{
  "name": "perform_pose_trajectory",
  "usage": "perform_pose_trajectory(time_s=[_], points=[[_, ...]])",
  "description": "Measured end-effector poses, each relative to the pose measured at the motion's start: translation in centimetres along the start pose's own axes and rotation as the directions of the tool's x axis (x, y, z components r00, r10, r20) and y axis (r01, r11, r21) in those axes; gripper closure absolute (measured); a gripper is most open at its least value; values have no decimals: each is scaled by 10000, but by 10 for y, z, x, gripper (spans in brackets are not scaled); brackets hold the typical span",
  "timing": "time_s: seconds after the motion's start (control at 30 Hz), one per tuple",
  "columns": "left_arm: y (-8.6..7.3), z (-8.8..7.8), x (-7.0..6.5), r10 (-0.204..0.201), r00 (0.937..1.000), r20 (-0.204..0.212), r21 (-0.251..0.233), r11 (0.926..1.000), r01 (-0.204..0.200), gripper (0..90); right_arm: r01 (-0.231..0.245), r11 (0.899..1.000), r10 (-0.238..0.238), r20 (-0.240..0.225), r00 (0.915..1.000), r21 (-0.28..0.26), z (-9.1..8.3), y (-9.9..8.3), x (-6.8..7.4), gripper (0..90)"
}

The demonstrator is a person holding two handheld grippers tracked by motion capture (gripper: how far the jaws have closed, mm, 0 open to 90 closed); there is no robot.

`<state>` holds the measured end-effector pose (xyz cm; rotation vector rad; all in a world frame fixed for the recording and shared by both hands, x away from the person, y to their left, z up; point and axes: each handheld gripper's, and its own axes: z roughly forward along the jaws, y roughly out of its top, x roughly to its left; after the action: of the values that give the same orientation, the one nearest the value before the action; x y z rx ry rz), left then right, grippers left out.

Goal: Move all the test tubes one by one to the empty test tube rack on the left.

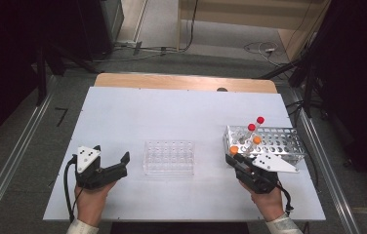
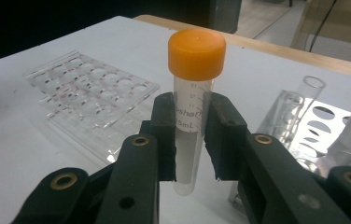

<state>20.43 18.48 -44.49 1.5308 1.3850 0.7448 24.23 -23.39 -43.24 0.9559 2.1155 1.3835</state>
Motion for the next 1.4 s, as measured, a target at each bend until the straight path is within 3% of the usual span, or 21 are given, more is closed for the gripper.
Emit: perform_pose_trajectory(time_s=[0.23,0.3,0.4,0.7,0.83,1.0,1.13,1.33,1.4], points=[[8,7,-30,511,9940,964,239,9983,-536,65,247,9994,-239,-342,9991,226,10,-1,11,719],[10,10,-36,390,9916,1234,312,9986,-432,66,282,9993,-271,-486,9985,226,12,0,14,719],[12,18,-47,509,9880,1456,511,9970,-589,72,239,9993,-217,-691,9974,305,16,-1,16,720],[16,33,-89,1014,9621,2532,572,9912,-1196,108,366,9985,-323,-986,9946,419,20,-2,23,719],[17,38,-107,1293,9478,2914,526,9872,-1509,122,448,9980,-396,-1098,9932,449,21,-2,26,719],[24,40,-127,1576,9238,3489,360,9828,-1812,137,664,9962,-595,-1166,9914,565,25,-3,31,719],[30,38,-139,1750,9035,3912,103,9809,-1944,166,780,9949,-702,-1177,9906,633,28,-3,34,719],[32,40,-159,2327,8726,4294,-110,9675,-2525,257,983,9923,-867,-1429,9859,759,34,-4,41,719],[32,42,-165,2380,8591,4530,-160,9657,-2591,283,997,9922,-880,-1451,9855,754,34,-4,41,719]])
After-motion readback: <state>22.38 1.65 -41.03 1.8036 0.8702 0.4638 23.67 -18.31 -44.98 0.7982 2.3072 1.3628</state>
